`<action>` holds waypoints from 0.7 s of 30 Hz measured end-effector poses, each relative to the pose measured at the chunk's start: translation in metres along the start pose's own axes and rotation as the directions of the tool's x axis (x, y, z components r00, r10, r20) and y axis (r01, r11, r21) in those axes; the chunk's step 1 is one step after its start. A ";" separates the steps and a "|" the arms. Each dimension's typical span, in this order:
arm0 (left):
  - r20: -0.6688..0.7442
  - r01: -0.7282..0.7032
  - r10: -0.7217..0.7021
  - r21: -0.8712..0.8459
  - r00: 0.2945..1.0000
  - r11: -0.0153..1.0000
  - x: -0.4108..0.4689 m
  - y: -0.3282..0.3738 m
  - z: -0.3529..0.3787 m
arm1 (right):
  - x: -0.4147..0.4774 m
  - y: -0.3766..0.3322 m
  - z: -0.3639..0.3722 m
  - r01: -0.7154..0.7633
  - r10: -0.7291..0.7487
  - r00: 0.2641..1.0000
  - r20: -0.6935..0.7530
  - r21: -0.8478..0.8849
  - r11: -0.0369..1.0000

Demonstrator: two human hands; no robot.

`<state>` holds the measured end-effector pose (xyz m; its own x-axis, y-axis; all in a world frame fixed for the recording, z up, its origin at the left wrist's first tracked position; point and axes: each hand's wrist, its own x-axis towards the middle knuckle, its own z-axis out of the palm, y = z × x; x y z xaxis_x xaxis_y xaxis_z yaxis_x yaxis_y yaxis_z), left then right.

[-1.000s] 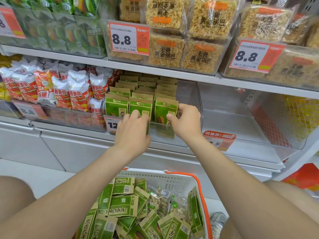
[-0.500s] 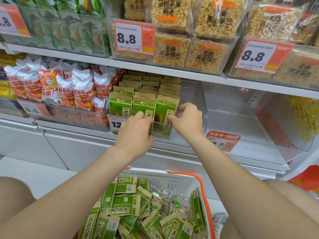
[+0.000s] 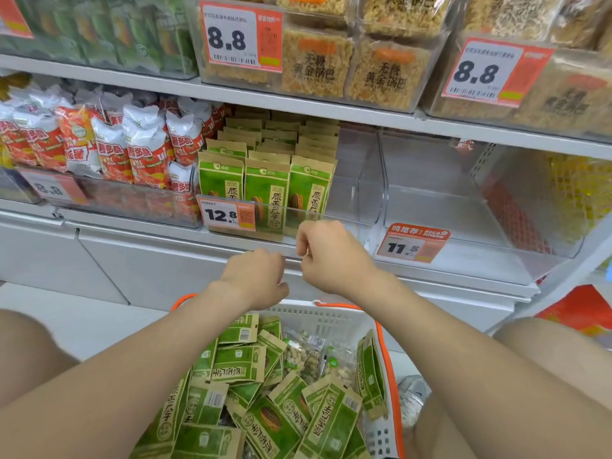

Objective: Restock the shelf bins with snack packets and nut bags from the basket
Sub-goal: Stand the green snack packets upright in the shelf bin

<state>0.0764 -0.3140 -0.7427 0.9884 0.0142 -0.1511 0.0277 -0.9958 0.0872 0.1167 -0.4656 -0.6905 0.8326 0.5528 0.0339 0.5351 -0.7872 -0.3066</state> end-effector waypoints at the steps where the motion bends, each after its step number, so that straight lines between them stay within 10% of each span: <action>1: 0.095 -0.023 0.020 0.031 0.995 0.999 0.000 0.001 0.011 | -0.004 -0.001 0.005 0.014 -0.008 0.995 0.097 -0.059 0.998; 8: 0.622 -0.234 0.090 0.153 0.778 0.960 0.003 -0.010 0.098 | -0.028 -0.007 0.031 0.225 -0.017 0.846 0.532 -0.328 0.918; 21: 0.611 -0.349 0.121 0.269 0.782 0.898 -0.018 -0.013 0.144 | -0.016 -0.029 0.021 0.267 -0.068 0.843 0.534 -0.304 0.915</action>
<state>0.0366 -0.3146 -0.8831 0.6856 -0.1645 -0.7092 -0.3601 -0.9232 -0.1341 0.0847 -0.4456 -0.7017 0.5889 0.6652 -0.4590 0.7547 -0.6558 0.0180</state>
